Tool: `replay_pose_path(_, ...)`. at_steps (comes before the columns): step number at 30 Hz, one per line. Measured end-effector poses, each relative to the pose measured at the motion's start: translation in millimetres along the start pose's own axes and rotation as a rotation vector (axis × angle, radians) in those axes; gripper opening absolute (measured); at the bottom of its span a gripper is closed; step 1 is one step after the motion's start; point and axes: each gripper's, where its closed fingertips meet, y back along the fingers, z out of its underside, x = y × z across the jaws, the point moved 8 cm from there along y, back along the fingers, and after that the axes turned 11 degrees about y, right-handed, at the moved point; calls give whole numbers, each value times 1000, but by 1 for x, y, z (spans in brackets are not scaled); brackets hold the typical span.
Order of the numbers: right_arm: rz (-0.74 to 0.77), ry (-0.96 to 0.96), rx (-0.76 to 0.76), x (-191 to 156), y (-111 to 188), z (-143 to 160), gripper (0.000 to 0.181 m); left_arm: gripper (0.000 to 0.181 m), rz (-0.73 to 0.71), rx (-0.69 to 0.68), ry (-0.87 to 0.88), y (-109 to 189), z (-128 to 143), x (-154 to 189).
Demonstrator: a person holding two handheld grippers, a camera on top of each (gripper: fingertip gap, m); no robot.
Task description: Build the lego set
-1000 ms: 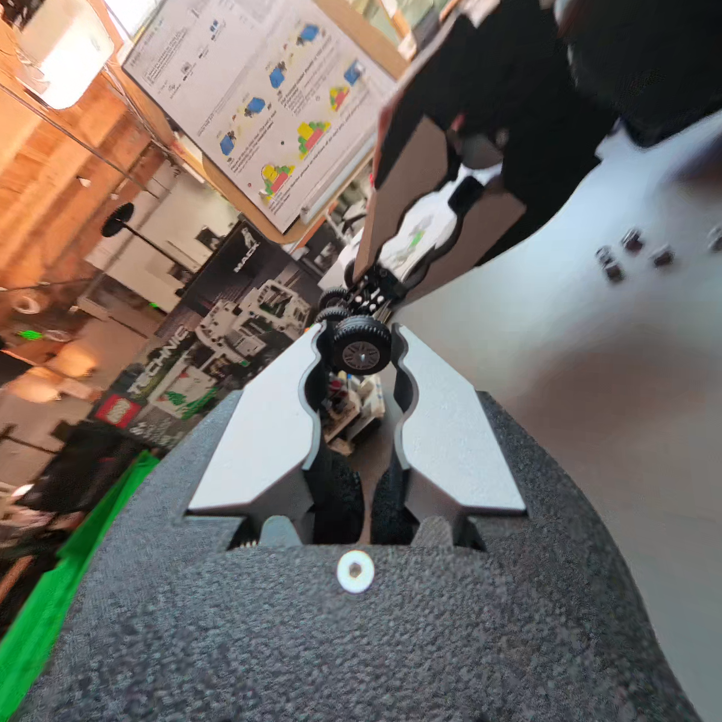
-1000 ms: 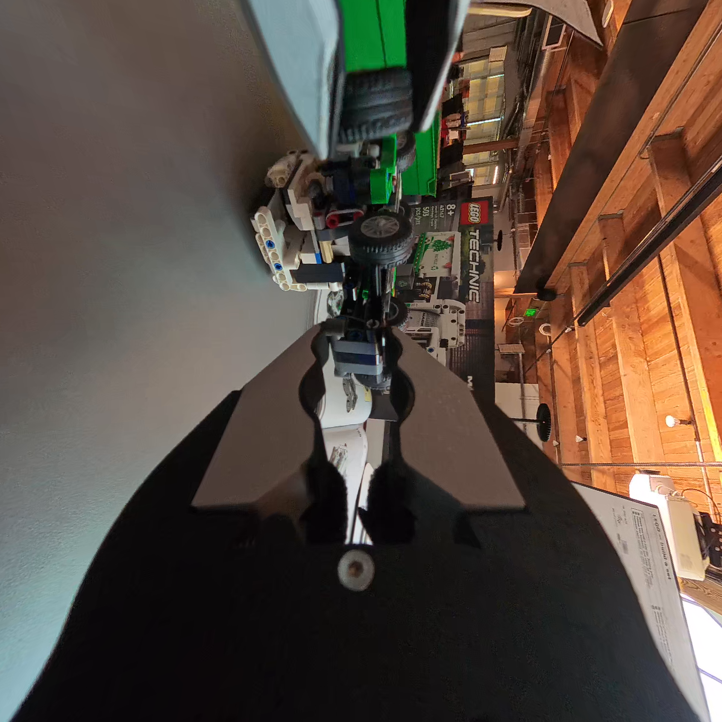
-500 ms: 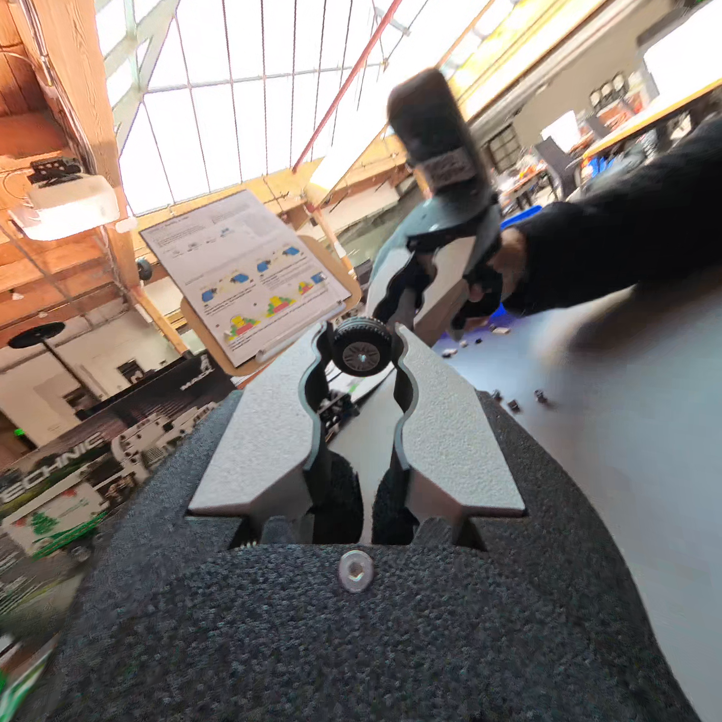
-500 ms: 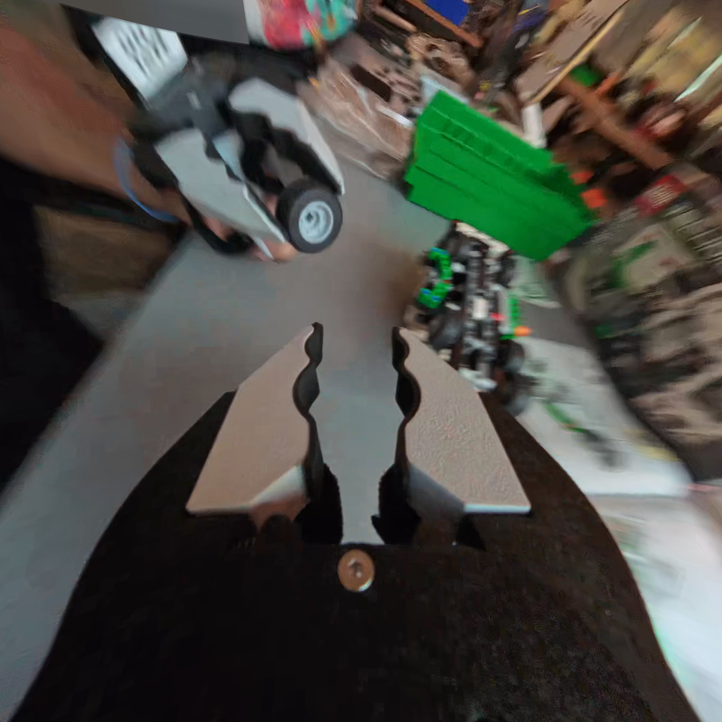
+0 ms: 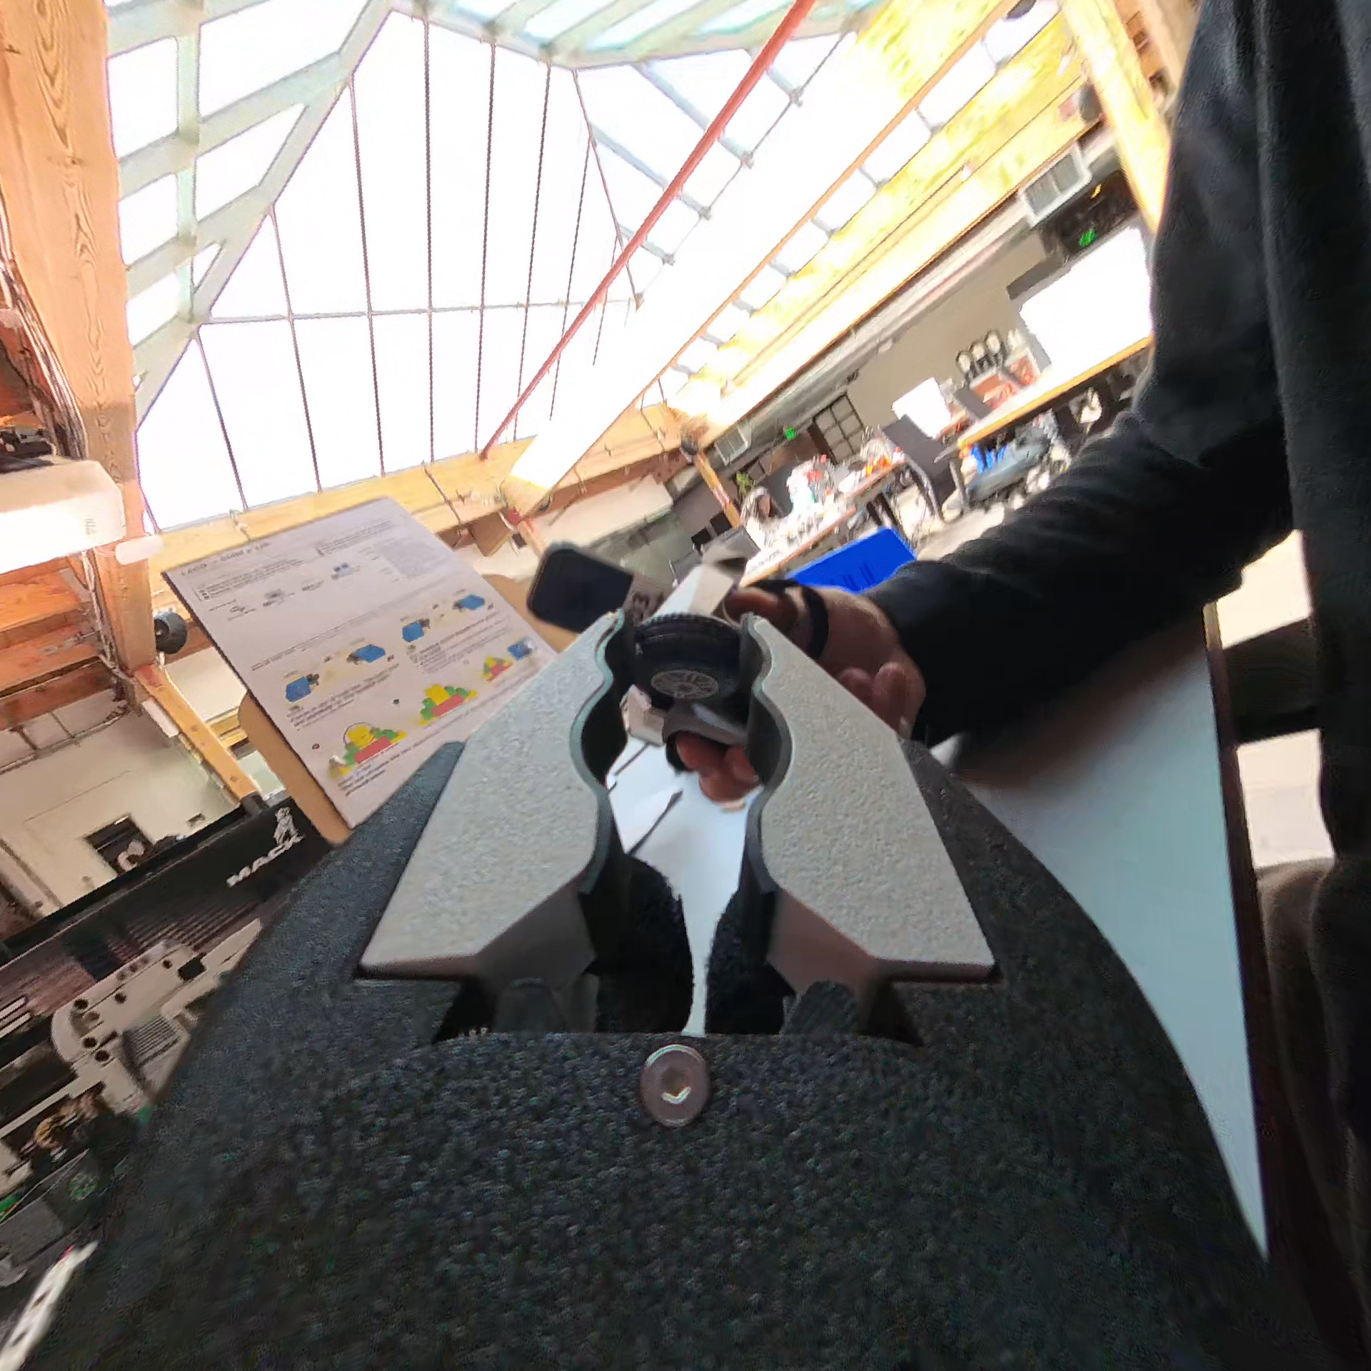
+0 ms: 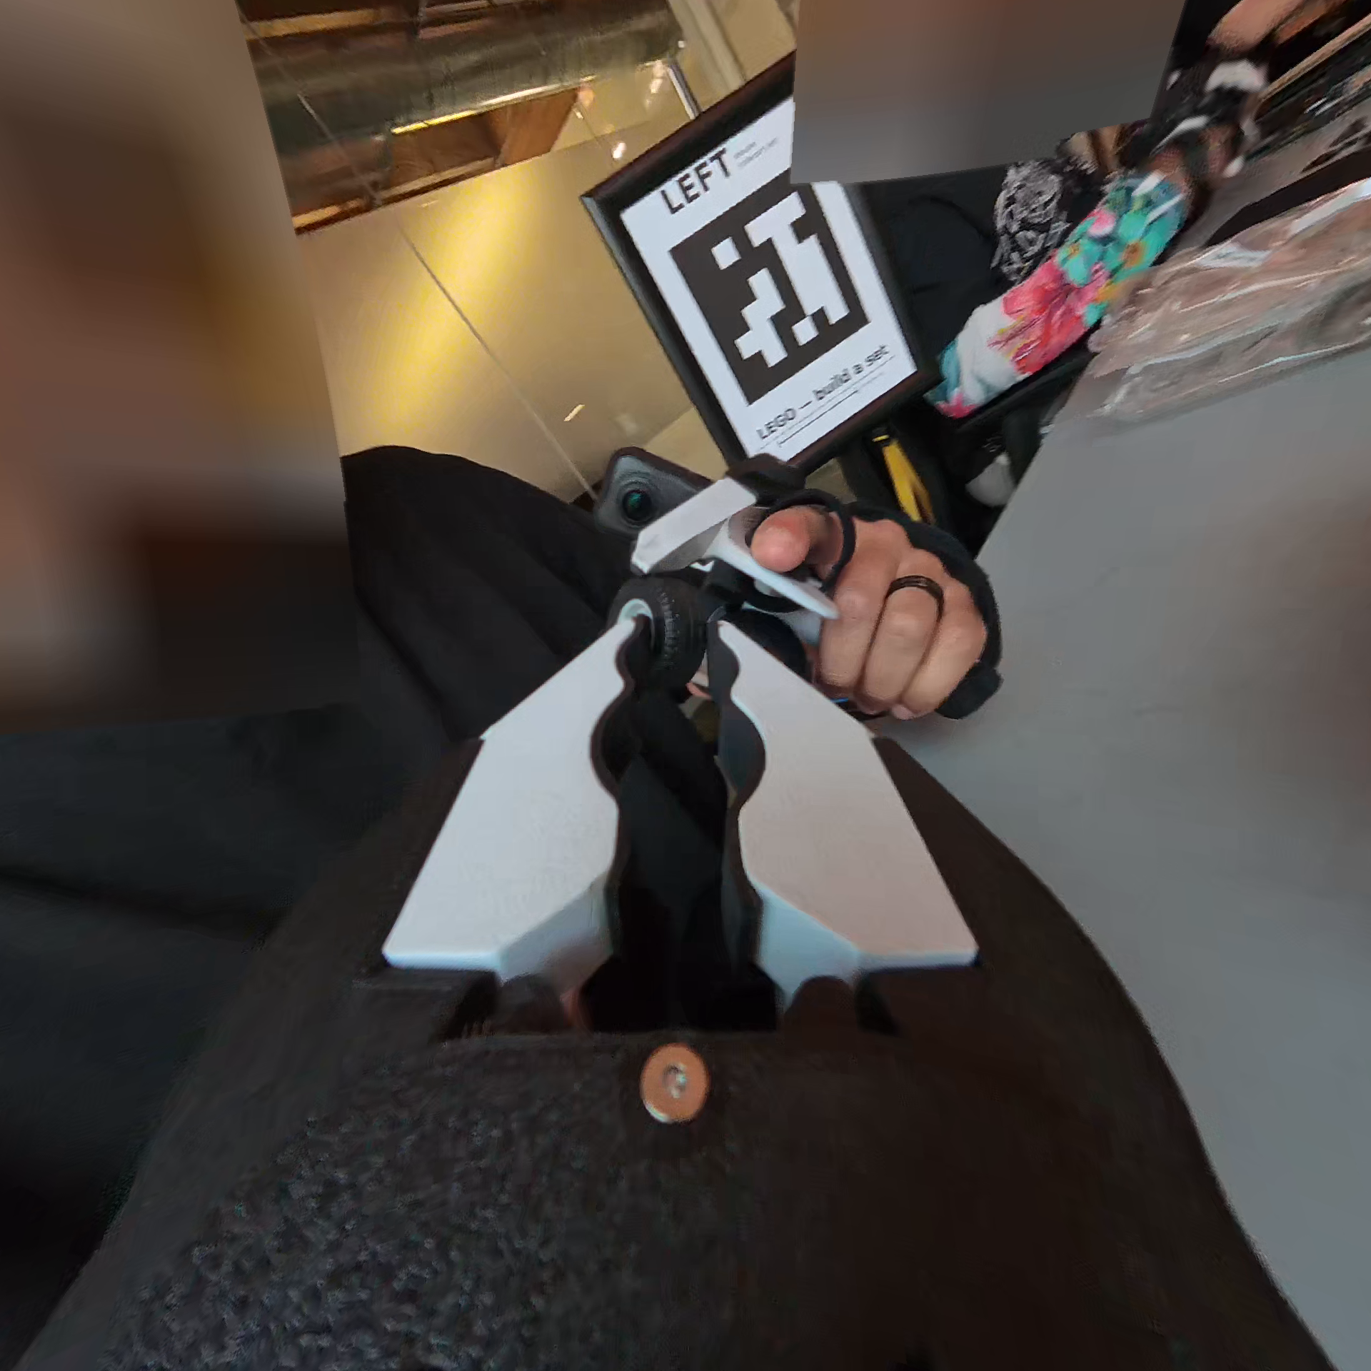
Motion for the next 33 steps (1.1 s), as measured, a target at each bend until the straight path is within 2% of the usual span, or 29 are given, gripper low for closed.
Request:
replay_pose_path(3, 167, 66, -76, 4, 9, 2, 13, 26, -34, -121, -62, 1, 11, -4)
replay_pose_path(5, 331, 138, -132, 8, 14, 1, 13, 25, -98, -218, -129, 0, 20, -6)
replay_pose_path(7, 541, 217, -232, 16, 20, 1, 13, 23, -163, -381, -197, -3, 33, -11)
replay_pose_path(8, 664, 265, -287, 20, 23, 2, 13, 10, -210, -466, -229, -5, 39, -13)
replay_pose_path(9, 740, 308, -344, 22, 23, 5, 13, 4, -251, -527, -262, -7, 44, -14)
replay_pose_path(11, 862, 337, -388, 25, 21, 7, 13, 20, -271, -589, -298, -13, 52, -12)
replay_pose_path(14, 937, 331, -391, 28, 22, 8, 13, 37, -309, -626, -279, -18, 54, -13)
replay_pose_path(18, 930, 260, -349, 30, 25, 7, 13, 46, -318, -681, -188, -18, 59, -18)
replay_pose_path(21, 955, 303, -401, 29, 16, 12, 13, 44, -351, -708, -206, -22, 62, -18)
replay_pose_path(24, 1019, 347, -430, 28, 11, 14, 13, 31, -382, -740, -200, -25, 68, -20)
replay_pose_path(28, 1049, 370, -406, 30, 11, 12, 13, 30, -416, -752, -197, -26, 71, -25)
replay_pose_path(31, 994, 410, -318, 25, 20, -1, 24, 30, -423, -745, -196, -25, 72, -33)
replay_pose_path(33, 1023, 484, -279, 23, 38, -21, 28, 30, -433, -736, -157, -24, 74, -42)
